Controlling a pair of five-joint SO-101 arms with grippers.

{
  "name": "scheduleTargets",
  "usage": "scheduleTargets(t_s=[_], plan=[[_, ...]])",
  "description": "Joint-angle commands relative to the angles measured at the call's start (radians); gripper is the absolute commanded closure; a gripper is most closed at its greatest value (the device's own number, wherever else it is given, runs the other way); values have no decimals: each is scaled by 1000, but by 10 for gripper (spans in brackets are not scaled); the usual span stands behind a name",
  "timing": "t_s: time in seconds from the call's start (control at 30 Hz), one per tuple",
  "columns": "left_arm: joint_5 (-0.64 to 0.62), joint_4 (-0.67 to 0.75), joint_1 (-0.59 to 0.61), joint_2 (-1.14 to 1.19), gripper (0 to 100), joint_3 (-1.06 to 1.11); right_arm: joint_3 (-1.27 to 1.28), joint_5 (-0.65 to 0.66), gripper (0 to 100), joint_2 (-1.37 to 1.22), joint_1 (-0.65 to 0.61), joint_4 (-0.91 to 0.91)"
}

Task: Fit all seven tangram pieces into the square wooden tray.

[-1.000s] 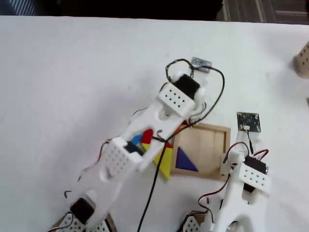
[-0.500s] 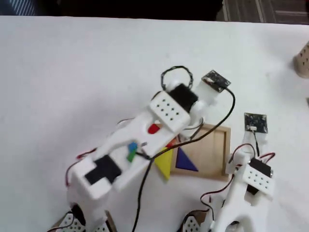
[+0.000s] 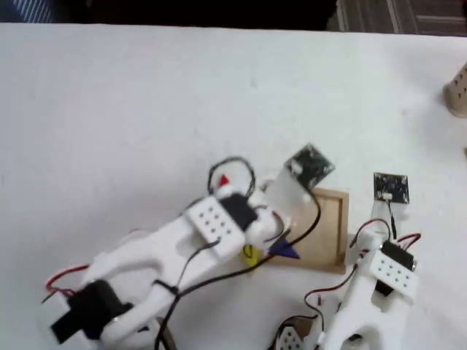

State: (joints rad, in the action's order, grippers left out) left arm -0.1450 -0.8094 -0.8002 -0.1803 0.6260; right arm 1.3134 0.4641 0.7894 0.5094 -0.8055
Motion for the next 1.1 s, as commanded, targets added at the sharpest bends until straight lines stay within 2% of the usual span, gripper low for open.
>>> scheduleTargets(t_s=[0.0, 0.2, 0.53, 0.67, 0.73, 0.93, 1.07], plan=[[6, 227, -31, -70, 977, 87, -5, 11, 890, 28, 13, 12], [5, 250, -36, 16, 977, 28, -3, 11, 890, 27, 5, 12], [11, 239, -42, 360, 976, -227, -3, 11, 890, 27, 5, 12], [12, 161, -41, 375, 971, -287, -3, 11, 890, 27, 5, 12], [12, 133, -38, 375, 928, -305, -3, 11, 890, 27, 5, 12], [-43, 37, 25, 374, 711, -344, -2, 11, 890, 28, 5, 12], [-89, 32, 117, 374, 683, -373, -2, 40, 890, 27, 5, 12]])
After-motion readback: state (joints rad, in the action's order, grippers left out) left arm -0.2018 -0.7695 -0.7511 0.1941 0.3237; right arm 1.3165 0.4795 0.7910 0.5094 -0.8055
